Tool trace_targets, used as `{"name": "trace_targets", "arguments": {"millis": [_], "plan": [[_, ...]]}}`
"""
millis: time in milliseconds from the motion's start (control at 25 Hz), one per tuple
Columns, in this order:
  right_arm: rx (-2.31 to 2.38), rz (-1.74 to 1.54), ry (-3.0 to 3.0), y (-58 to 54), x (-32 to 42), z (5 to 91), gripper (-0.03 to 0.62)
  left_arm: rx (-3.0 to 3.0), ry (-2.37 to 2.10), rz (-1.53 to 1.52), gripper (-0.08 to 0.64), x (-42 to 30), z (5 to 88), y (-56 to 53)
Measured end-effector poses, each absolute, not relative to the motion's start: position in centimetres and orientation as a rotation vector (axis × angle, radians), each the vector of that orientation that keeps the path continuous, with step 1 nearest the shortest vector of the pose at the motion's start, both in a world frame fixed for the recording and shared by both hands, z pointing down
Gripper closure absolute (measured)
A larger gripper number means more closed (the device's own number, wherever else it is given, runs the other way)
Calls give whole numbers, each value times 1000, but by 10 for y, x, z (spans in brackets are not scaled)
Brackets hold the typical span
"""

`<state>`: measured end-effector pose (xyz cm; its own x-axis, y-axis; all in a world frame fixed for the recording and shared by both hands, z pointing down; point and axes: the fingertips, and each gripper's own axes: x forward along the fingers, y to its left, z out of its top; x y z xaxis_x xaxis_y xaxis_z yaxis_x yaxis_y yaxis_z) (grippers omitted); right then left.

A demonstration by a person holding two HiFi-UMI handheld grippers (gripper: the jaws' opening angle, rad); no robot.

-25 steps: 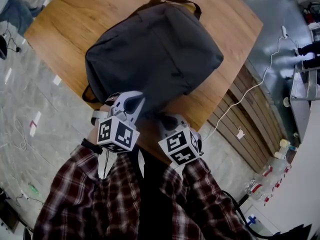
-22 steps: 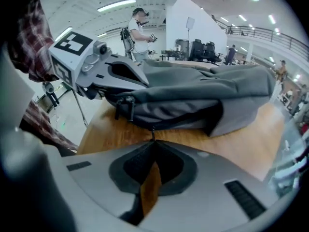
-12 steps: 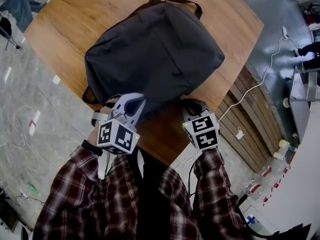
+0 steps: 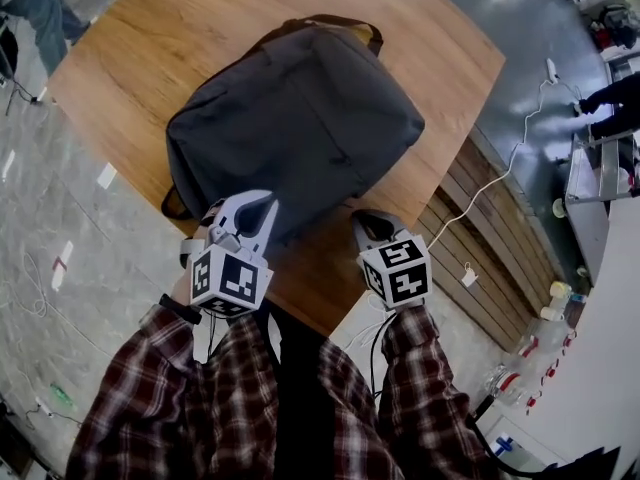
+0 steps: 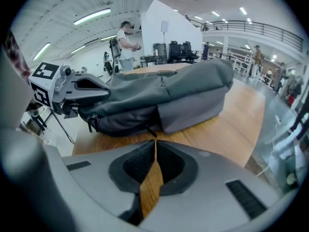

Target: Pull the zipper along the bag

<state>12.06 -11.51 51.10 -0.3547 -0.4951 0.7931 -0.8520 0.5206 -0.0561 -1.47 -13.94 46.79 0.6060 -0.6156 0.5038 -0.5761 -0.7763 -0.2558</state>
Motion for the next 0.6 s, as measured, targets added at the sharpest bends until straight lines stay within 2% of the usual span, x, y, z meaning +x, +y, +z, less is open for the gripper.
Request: {"name": "trace_targets", "arguments": {"millis": [240, 400, 600], "plan": [[1288, 687, -2145, -102, 126, 435, 572, -3016, 1401, -638, 551, -27, 393, -136], [1374, 612, -2309, -112, 103, 361, 574, -3084, 1557, -377, 549, -32, 328, -131], [1411, 461, -2524, -115, 66, 268, 574, -3038, 1643, -204, 549, -42, 255, -115]]}}
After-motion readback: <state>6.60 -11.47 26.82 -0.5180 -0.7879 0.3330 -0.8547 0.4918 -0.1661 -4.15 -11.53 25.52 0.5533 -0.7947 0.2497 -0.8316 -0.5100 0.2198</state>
